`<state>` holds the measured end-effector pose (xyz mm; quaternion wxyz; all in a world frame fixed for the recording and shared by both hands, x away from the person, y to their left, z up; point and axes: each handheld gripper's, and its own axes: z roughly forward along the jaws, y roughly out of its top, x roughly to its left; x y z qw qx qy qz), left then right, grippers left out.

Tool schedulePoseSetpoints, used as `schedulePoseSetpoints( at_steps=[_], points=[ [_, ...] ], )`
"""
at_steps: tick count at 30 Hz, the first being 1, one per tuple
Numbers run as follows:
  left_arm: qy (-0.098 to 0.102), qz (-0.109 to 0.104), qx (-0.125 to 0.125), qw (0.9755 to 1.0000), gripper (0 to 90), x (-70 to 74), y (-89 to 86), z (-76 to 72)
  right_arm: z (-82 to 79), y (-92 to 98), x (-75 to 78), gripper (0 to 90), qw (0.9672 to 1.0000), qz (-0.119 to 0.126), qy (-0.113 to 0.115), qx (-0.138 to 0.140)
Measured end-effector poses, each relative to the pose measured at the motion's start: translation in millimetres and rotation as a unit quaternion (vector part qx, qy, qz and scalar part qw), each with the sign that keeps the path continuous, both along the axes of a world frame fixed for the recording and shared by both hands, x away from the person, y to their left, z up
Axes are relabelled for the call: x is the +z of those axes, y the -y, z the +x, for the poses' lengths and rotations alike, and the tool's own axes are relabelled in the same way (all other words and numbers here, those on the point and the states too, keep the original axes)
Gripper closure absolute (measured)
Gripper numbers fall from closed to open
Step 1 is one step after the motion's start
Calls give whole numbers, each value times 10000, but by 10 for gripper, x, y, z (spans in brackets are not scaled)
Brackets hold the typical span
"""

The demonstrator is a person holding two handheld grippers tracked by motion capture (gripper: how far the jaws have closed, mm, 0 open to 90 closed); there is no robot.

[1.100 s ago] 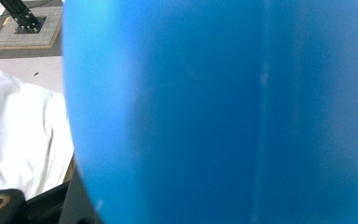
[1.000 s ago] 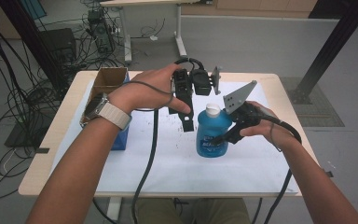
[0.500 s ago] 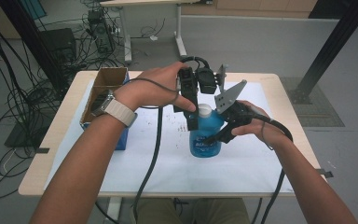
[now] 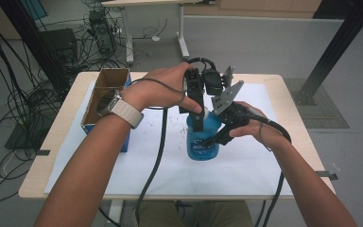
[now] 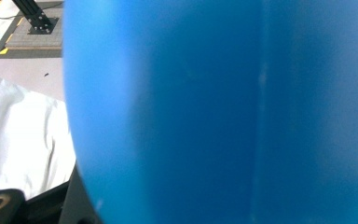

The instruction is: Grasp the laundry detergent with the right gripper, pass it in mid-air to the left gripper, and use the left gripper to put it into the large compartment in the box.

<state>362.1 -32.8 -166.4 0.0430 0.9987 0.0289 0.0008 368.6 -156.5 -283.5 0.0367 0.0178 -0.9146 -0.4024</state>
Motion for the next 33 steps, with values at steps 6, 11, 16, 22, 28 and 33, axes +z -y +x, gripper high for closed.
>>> schedulePoseSetpoints(
  at_steps=[6, 11, 16, 22, 28, 33],
  points=[
    [-11, -21, 4, 10000, 81, -6, 16, 12, -6, -10, -1, 440, 10000, -2, -49, 14],
    [-12, -41, -8, 10000, 81, -11, 29, 17, -6, -5, -4, 440, 10000, -1, -52, 4],
    [1, -69, -7, 10000, 82, -17, 39, 17, -2, 17, -10, 439, 10000, 5, -59, -12],
    [3, -69, -17, 10000, 83, -19, 54, 18, 2, 53, -6, 439, 10000, 46, -51, -32],
    [25, -84, -14, 10000, 84, -16, 60, 10, 4, 79, -6, 439, 10000, 70, -44, -55],
    [39, -113, -7, 9999, 86, -15, 59, 0, -2, 80, -7, 439, 10000, 60, -53, -58]
  ],
)
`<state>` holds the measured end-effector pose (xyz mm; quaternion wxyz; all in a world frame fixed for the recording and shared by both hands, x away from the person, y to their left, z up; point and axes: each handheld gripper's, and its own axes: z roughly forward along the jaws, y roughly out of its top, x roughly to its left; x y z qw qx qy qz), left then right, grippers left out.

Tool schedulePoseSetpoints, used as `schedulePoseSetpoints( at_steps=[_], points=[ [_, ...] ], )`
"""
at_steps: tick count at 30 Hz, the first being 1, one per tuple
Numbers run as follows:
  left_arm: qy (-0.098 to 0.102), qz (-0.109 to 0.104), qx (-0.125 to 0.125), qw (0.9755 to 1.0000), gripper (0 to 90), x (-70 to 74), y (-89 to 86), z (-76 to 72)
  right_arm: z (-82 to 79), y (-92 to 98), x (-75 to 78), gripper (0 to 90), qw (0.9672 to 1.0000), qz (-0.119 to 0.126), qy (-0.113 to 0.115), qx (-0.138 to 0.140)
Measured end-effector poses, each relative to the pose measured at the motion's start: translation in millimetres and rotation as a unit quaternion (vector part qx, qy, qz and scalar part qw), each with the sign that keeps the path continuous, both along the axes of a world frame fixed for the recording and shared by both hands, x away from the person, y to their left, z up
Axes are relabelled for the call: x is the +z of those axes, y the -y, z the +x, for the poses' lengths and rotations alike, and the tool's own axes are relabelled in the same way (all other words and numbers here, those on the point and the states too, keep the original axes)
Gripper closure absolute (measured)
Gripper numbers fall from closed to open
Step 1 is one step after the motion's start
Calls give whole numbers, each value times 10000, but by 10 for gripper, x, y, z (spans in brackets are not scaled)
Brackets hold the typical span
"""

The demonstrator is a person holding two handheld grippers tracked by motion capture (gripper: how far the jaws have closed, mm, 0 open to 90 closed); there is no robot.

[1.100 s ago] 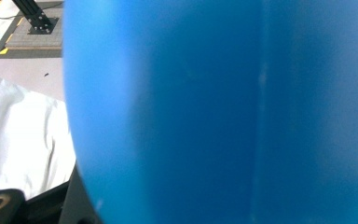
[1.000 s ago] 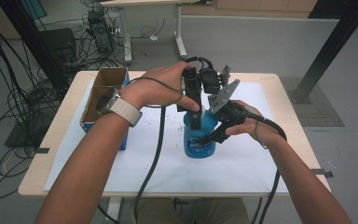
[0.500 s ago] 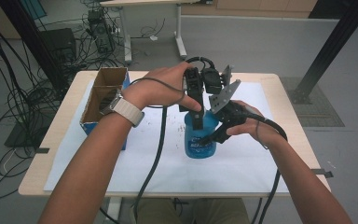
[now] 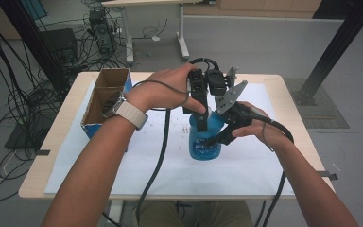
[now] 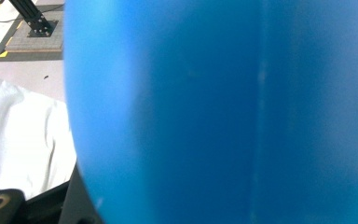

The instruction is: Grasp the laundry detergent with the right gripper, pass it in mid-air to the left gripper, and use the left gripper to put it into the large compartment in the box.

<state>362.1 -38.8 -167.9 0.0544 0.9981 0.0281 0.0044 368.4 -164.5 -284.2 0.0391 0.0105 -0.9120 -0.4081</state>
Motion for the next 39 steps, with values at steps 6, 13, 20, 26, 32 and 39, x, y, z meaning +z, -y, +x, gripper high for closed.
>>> schedulePoseSetpoints(
  at_steps=[6, 13, 20, 26, 32, 39],
  points=[
    [27, -8, 1, 10000, 86, 5, -3, -10, 3, 0, -2, 439, 10000, 2, 19, -4],
    [32, -7, 8, 10000, 87, 7, -8, -7, 2, -6, 7, 439, 10000, 8, 3, 17],
    [41, -11, 27, 10000, 89, 6, -5, -7, 5, 7, 5, 439, 10000, 3, -6, 2],
    [62, -17, 35, 10000, 89, 2, -4, -12, 10, 26, 11, 439, 10000, 22, 4, -9],
    [67, -4, 10, 10000, 90, 8, 5, -18, 8, 29, 13, 439, 10000, 6, -1, -16],
    [80, -10, 24, 10000, 90, 11, 4, -23, 11, 32, 11, 438, 10000, 6, 12, -17]
  ],
)
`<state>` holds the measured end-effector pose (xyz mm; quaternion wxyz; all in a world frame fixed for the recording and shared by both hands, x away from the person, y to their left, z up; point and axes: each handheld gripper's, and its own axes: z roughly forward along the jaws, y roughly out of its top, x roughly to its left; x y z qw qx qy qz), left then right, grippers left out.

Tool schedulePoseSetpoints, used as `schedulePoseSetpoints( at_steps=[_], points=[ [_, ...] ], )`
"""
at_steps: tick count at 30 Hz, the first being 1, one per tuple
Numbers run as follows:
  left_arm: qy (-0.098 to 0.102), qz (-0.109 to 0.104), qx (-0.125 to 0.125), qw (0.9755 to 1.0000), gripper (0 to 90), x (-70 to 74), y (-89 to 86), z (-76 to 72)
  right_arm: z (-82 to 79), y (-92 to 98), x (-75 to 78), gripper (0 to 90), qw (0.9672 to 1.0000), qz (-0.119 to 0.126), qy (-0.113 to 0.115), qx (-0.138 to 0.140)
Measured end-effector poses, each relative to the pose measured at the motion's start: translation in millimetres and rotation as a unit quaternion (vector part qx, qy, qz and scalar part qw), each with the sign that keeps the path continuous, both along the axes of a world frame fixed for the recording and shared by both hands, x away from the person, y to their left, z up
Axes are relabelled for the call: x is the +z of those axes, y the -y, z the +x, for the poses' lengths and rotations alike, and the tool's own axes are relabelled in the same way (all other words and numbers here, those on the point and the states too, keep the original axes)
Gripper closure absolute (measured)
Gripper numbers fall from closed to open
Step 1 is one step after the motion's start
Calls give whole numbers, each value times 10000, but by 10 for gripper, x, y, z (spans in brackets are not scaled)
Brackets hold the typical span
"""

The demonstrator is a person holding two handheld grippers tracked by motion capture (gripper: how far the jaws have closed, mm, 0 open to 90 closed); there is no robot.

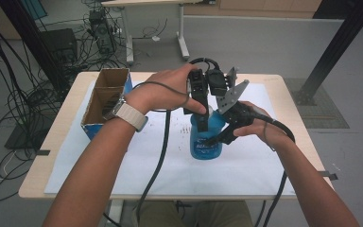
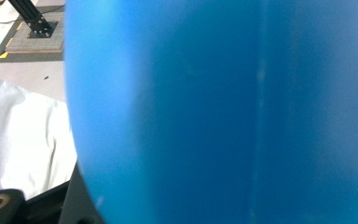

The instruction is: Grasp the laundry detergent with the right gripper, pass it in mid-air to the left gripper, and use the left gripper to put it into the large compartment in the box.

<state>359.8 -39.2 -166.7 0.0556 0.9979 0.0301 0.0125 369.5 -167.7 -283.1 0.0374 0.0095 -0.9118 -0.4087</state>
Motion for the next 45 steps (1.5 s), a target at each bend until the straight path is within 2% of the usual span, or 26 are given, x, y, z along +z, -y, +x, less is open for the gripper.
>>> schedulePoseSetpoints(
  at_steps=[45],
  points=[
    [14, -100, 15, 9999, 91, 6, -24, -3, 8, 18, -9, 438, 10000, -21, -10, -18]
  ],
)
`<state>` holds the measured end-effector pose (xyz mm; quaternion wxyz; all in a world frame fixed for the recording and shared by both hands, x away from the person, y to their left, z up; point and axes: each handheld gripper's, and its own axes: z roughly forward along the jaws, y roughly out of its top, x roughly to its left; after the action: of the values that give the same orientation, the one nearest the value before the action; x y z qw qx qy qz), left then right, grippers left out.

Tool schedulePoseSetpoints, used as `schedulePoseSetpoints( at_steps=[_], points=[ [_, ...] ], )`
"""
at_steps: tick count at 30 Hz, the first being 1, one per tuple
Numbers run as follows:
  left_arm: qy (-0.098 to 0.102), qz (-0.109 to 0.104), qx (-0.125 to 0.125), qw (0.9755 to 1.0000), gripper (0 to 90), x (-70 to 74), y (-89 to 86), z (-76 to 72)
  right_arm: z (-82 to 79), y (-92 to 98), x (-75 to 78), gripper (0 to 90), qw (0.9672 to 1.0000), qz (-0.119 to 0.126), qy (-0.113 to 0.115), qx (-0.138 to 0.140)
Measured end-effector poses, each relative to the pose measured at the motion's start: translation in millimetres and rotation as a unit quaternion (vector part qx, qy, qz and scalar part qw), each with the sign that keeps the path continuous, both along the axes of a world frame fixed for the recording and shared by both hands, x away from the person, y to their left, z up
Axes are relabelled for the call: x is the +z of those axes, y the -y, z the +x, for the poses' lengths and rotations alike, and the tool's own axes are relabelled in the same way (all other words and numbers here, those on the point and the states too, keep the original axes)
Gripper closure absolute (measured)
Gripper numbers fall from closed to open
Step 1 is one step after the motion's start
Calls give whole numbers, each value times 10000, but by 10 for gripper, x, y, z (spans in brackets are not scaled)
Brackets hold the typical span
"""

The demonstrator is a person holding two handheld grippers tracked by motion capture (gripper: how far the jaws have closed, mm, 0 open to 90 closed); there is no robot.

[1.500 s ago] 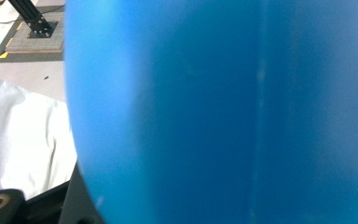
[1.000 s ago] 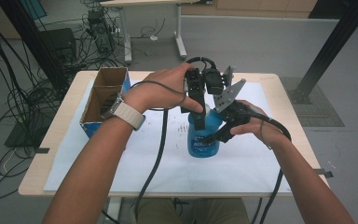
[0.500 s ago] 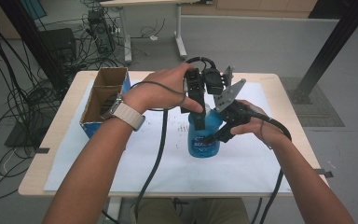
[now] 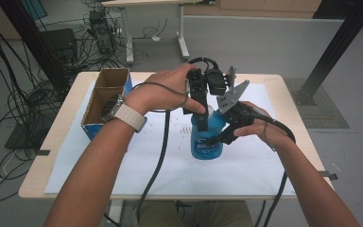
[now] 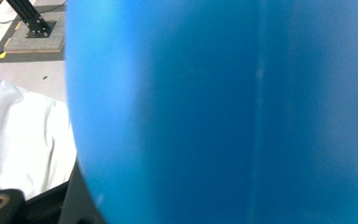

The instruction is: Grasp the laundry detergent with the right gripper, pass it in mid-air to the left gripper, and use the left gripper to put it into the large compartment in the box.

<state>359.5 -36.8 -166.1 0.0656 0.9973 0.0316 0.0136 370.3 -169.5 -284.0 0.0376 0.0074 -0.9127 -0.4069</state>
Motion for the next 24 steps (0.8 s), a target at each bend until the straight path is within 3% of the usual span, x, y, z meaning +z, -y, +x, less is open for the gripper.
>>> schedulePoseSetpoints(
  at_steps=[24],
  points=[
    [31, -43, -9, 10000, 91, -1, -9, -10, -10, -6, -7, 438, 10000, -16, -39, 15]
  ],
)
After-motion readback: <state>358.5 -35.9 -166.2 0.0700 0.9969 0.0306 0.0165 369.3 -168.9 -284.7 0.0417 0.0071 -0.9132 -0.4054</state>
